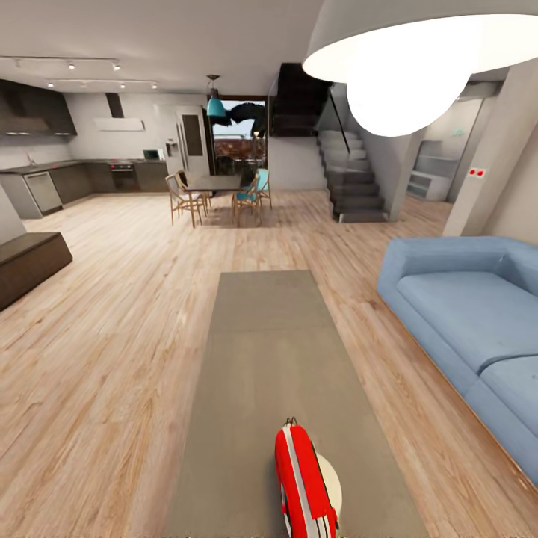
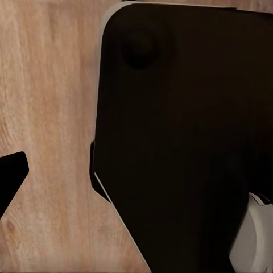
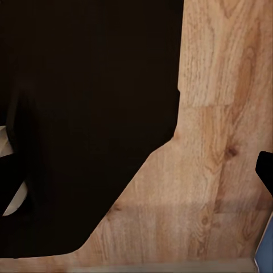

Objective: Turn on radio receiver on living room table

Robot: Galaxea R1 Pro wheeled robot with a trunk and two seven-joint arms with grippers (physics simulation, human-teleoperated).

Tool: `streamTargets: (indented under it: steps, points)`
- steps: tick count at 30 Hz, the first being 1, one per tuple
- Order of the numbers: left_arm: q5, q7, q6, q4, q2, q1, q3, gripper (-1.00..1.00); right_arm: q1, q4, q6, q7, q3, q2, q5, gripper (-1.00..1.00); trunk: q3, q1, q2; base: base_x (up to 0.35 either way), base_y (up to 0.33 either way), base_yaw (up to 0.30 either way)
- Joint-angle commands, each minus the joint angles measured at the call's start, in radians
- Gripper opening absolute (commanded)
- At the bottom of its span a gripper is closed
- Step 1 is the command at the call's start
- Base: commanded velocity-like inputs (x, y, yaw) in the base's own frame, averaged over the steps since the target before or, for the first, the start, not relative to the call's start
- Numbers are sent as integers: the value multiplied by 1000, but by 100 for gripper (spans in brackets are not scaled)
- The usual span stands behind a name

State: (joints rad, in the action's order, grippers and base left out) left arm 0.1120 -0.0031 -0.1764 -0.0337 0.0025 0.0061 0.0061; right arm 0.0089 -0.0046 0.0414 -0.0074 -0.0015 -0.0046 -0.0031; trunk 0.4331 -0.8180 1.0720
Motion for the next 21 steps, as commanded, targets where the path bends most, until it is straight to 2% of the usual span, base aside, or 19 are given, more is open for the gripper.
streamTargets:
  steps: [1, 21]
  points:
    - [0, 0, 0, 0, 0, 0, 0, 100, 0, 0, 0, 0, 0, 0, 0, 100, 2, 0, 0, 0, 0, 0]
    - [0, 0, 0, 0, 1, 0, 0, 100, 0, 0, 0, 0, 0, 0, 0, 100, 33, 0, 0, 0, 0, 0]
